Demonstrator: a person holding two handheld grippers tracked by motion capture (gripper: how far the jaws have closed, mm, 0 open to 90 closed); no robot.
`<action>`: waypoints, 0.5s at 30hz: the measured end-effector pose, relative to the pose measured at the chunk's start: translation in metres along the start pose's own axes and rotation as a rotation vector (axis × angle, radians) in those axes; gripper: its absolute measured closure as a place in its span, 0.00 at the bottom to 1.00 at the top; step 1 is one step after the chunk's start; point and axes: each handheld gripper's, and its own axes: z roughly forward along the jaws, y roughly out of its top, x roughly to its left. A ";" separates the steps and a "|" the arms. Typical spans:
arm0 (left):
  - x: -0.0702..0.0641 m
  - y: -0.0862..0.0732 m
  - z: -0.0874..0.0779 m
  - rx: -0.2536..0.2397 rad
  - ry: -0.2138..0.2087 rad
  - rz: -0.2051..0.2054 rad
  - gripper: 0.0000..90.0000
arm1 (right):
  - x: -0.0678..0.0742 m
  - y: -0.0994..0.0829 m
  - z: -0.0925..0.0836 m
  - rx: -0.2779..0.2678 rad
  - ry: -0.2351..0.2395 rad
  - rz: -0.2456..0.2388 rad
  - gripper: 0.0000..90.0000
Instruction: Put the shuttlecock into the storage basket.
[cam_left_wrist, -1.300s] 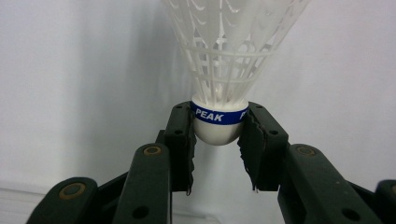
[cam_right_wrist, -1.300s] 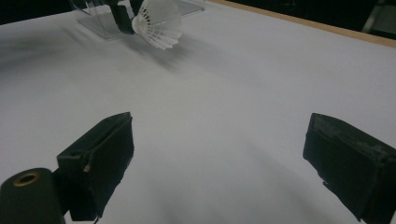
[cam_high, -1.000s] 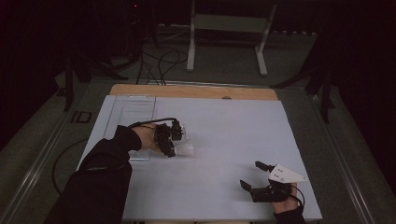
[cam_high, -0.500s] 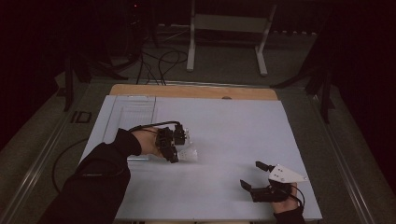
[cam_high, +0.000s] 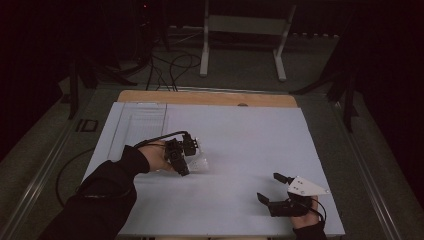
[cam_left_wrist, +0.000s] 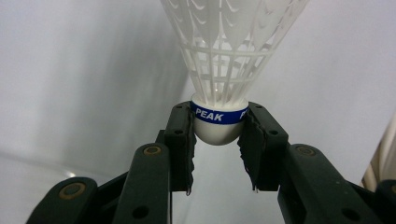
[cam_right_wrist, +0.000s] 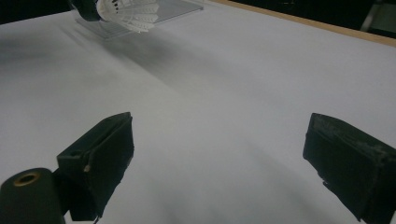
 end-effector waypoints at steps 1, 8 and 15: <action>0.000 -0.001 -0.001 0.001 -0.010 -0.011 0.74 | 0.000 0.000 0.000 -0.002 0.002 0.002 0.10; -0.010 -0.008 -0.005 0.002 -0.006 0.006 0.74 | 0.000 0.000 0.000 -0.001 0.000 0.002 0.10; -0.018 -0.014 -0.013 -0.018 -0.025 0.014 0.74 | 0.000 0.000 0.000 -0.004 -0.001 0.004 0.10</action>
